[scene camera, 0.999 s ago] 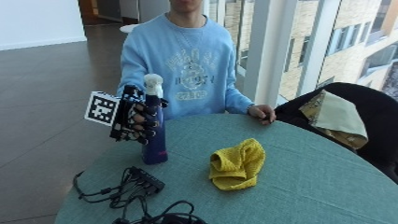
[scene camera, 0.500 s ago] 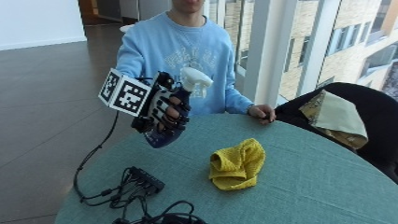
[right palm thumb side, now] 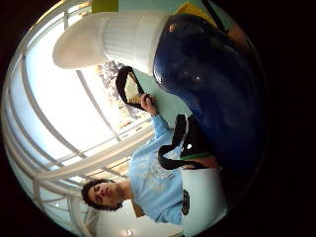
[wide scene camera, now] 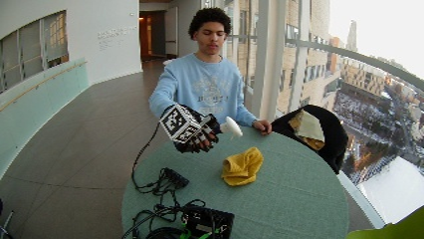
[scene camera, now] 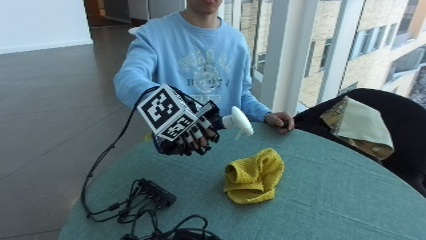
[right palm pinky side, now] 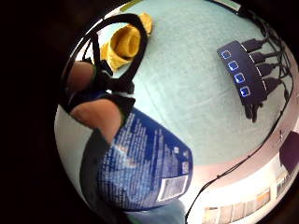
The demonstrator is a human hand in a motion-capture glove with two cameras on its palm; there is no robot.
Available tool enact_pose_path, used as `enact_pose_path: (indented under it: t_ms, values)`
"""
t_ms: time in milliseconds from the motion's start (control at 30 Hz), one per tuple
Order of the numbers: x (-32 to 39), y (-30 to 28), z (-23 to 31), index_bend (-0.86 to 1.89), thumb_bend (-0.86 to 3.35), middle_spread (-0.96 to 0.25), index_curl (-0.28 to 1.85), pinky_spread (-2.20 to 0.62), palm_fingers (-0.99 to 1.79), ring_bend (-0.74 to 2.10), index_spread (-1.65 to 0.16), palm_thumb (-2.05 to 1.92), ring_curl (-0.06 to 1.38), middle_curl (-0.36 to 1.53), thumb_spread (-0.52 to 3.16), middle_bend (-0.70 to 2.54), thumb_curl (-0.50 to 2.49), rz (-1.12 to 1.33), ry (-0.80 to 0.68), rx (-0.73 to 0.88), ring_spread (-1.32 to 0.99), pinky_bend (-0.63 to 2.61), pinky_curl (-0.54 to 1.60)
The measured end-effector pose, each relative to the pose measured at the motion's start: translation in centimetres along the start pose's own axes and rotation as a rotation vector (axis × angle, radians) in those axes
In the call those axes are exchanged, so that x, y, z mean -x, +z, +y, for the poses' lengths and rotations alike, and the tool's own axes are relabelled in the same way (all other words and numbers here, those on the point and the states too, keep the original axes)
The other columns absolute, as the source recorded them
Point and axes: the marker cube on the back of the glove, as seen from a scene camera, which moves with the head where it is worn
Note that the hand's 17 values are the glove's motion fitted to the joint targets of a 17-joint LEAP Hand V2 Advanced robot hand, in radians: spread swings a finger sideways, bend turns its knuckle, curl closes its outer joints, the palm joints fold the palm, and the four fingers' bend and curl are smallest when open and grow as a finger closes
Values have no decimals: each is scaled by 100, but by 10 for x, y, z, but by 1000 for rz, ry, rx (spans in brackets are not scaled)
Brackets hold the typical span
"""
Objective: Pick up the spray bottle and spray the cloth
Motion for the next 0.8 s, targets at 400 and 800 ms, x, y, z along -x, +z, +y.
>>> enact_pose_path:
  t_ms: [400,800]
  values:
    - [-1,5,-6,10,-2,-6,27,26,106,43,-21,82,38,44,98,25,50,57,72,86,2,22,37]
    - [-2,10,-9,10,-2,-5,26,26,106,43,-20,81,38,45,99,25,51,71,81,105,3,23,37]
